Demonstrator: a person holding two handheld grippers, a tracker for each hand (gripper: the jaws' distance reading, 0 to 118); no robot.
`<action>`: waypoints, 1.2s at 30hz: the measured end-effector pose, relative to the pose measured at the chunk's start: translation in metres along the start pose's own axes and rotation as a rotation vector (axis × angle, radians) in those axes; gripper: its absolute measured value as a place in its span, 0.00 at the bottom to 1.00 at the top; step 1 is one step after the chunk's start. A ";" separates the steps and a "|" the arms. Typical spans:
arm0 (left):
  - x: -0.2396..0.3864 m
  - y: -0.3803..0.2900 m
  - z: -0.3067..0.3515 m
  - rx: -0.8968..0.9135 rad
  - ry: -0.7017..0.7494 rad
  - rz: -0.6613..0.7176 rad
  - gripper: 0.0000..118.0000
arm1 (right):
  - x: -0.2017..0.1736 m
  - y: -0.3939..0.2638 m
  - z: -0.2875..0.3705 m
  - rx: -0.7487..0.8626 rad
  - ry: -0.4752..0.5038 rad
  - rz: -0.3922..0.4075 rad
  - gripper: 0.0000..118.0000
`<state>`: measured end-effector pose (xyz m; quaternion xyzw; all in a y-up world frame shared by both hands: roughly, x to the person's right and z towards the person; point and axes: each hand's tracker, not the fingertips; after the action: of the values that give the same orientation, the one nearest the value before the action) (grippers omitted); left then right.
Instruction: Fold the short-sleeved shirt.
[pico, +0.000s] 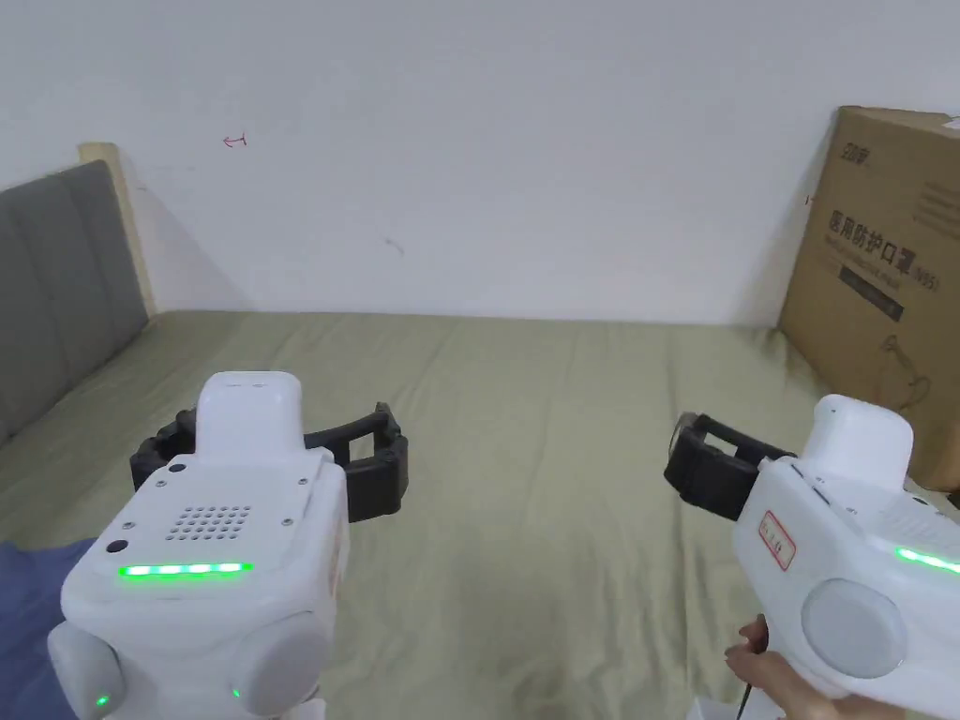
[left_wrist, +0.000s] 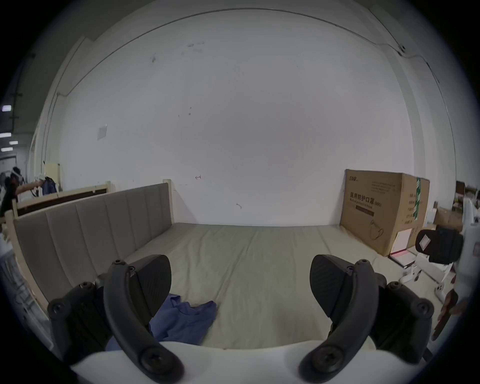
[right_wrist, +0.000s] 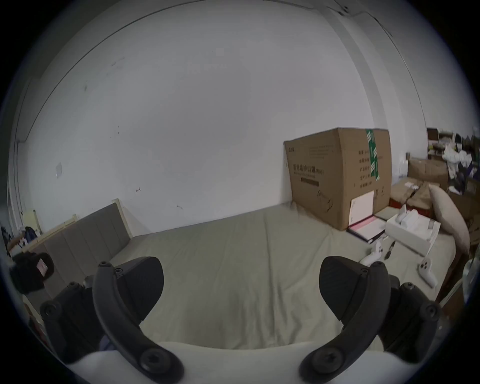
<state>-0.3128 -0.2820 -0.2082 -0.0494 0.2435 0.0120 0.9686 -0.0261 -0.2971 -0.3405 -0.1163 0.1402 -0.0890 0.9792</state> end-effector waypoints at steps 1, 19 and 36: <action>-0.001 0.000 0.000 0.002 -0.008 0.019 0.93 | -0.002 0.001 0.000 0.023 -0.004 0.015 1.00; 0.001 0.002 0.000 -0.059 -0.084 -0.047 0.00 | -0.022 0.004 0.006 0.049 -0.056 0.231 0.00; -0.130 0.012 0.060 -0.057 0.290 0.040 0.00 | -0.167 -0.016 -0.014 -0.029 0.449 0.310 0.00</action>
<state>-0.3994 -0.2635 -0.0950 -0.0732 0.3812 0.0311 0.9211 -0.1904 -0.2802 -0.3071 -0.0850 0.3710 0.0404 0.9239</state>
